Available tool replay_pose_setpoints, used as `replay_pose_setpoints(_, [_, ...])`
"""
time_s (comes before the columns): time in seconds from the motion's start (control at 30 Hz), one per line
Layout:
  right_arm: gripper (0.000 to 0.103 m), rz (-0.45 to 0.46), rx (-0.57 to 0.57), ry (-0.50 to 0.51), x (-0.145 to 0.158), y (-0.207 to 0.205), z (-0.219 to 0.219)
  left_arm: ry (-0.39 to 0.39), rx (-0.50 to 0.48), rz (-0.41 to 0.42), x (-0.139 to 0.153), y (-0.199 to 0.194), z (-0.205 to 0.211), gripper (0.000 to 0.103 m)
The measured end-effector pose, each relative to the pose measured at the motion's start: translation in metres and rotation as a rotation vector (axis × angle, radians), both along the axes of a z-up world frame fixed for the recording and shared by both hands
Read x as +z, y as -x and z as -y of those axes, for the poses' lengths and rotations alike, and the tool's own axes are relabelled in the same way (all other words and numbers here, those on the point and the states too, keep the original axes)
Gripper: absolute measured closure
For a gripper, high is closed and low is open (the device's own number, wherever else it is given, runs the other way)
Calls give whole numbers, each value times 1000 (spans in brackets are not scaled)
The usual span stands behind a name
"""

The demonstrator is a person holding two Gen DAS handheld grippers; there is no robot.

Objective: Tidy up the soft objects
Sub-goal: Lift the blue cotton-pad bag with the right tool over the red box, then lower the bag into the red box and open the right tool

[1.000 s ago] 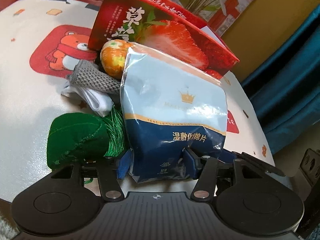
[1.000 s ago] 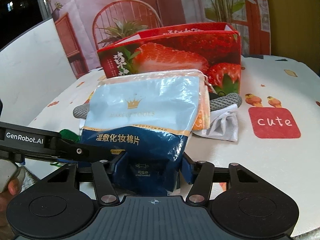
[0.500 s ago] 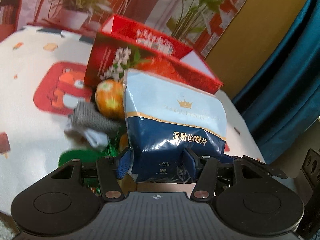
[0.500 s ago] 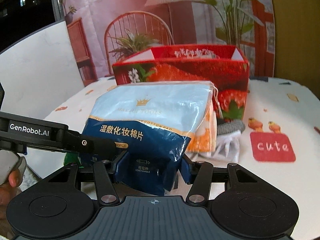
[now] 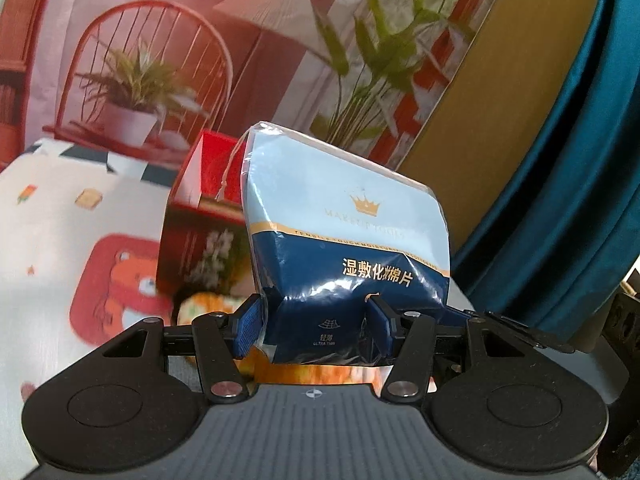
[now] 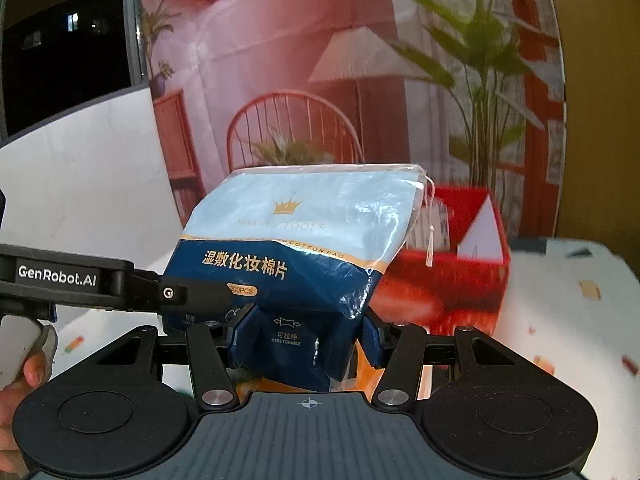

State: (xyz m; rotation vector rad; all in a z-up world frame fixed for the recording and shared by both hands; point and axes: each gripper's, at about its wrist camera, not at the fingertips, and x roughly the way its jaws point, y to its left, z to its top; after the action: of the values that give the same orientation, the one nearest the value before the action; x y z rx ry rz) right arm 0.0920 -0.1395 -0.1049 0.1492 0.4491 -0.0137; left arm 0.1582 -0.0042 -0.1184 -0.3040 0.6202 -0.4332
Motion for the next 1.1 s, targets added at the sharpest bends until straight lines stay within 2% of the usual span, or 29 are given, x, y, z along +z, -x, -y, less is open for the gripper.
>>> replay_pose_setpoints(0.2, [53, 23, 7, 13, 24, -23, 14, -3, -8, 30, 20, -20, 4, 45])
replay_pose_setpoints(0.37, [53, 18, 10, 34, 36, -47, 24, 1, -11, 13, 25, -44, 4, 45])
replay_pose_setpoints(0.6, [52, 5, 10, 46, 49, -79, 41, -18, -25, 38, 34, -78, 8, 45])
replay_pose_setpoints(0.93, [52, -62, 7, 41, 50, -145, 80, -31, -49, -38, 29, -154, 20, 45])
replay_pose_setpoints(1.1, [52, -119, 11, 28, 39, -184, 106, -41, -62, -105, 13, -193, 25, 45])
